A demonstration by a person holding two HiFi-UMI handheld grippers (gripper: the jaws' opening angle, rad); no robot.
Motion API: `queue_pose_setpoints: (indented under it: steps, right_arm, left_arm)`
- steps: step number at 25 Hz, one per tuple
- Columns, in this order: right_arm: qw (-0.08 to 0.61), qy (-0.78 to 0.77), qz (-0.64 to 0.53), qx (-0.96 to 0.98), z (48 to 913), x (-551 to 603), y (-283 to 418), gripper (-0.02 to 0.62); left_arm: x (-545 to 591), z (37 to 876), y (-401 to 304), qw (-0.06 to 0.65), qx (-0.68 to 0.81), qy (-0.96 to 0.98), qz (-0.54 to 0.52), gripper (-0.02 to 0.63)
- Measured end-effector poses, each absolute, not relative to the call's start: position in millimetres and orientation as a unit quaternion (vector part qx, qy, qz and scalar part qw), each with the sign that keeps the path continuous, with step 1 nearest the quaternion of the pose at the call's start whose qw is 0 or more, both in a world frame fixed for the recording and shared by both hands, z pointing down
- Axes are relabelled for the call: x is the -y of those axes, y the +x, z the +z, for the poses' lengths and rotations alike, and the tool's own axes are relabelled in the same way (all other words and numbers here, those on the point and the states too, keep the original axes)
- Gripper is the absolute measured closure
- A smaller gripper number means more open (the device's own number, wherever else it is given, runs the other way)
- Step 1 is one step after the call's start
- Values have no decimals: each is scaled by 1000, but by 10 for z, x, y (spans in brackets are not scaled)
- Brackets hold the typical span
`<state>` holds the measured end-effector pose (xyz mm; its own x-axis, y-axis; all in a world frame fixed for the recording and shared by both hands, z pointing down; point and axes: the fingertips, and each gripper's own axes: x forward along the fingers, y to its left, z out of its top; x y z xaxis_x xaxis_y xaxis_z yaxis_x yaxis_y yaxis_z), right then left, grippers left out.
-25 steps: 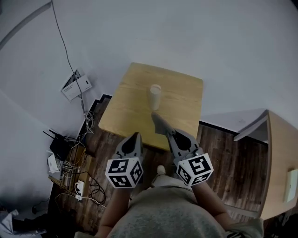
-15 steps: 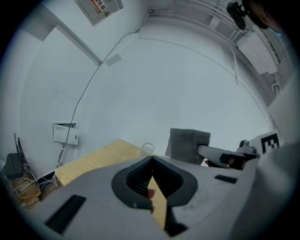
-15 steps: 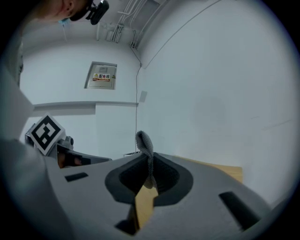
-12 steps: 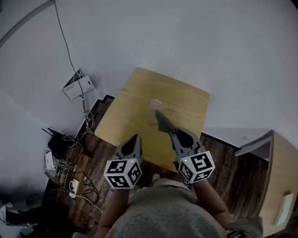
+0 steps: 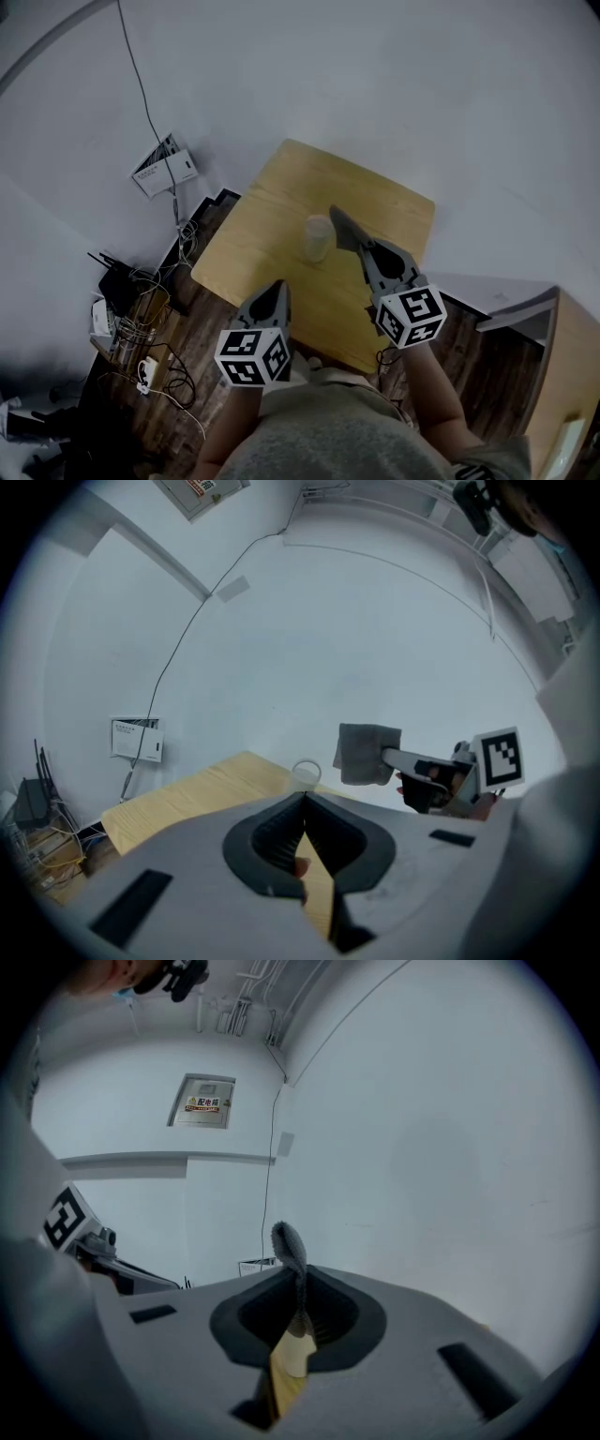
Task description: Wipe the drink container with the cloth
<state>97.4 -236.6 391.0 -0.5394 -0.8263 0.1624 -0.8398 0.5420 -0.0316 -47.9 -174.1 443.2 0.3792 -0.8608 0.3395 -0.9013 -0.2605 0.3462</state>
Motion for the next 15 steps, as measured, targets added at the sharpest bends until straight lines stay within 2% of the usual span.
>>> queue_pose_setpoints:
  steps: [15]
  right_arm:
    - [186, 403, 21, 896, 4458, 3024, 783, 581]
  left_arm:
    - [2202, 4670, -510, 278, 537, 795, 52, 603]
